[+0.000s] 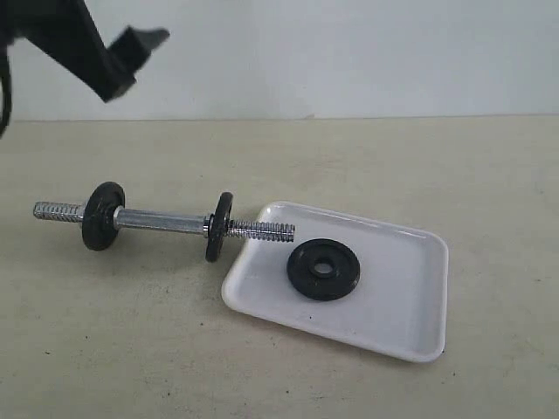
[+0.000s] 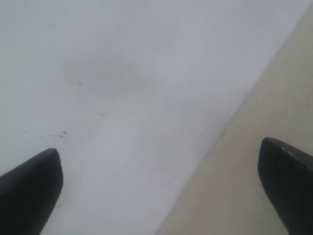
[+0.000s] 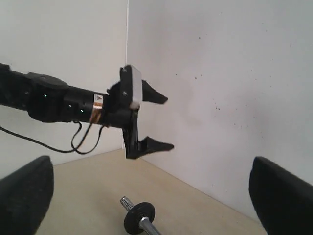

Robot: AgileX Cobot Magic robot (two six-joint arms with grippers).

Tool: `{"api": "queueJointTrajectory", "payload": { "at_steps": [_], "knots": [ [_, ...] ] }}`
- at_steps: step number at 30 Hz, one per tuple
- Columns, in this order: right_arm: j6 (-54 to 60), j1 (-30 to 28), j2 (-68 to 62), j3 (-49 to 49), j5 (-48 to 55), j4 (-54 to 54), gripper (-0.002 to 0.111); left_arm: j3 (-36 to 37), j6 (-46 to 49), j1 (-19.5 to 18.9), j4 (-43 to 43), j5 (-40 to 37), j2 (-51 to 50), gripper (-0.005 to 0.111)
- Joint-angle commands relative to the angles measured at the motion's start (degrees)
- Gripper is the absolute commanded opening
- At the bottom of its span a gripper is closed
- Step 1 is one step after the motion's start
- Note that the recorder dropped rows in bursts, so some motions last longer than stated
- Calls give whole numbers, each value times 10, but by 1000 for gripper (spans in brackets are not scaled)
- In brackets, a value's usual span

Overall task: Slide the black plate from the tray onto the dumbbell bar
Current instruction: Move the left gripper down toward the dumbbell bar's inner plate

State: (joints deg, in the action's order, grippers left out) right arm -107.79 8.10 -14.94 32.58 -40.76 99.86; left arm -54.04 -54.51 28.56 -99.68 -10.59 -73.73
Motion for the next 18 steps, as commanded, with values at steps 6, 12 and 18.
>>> {"api": "queueJointTrajectory", "payload": {
  "at_steps": [6,12,18],
  "knots": [
    [-2,-2,-4,-1,-8,1,105,33,65,-47,40,26,-153,110],
    [26,-2,-4,-1,4,1,105,37,129,-47,64,82,-175,110],
    [30,-2,-4,-1,10,1,105,50,129,-47,47,110,-175,110]
  ]
}}
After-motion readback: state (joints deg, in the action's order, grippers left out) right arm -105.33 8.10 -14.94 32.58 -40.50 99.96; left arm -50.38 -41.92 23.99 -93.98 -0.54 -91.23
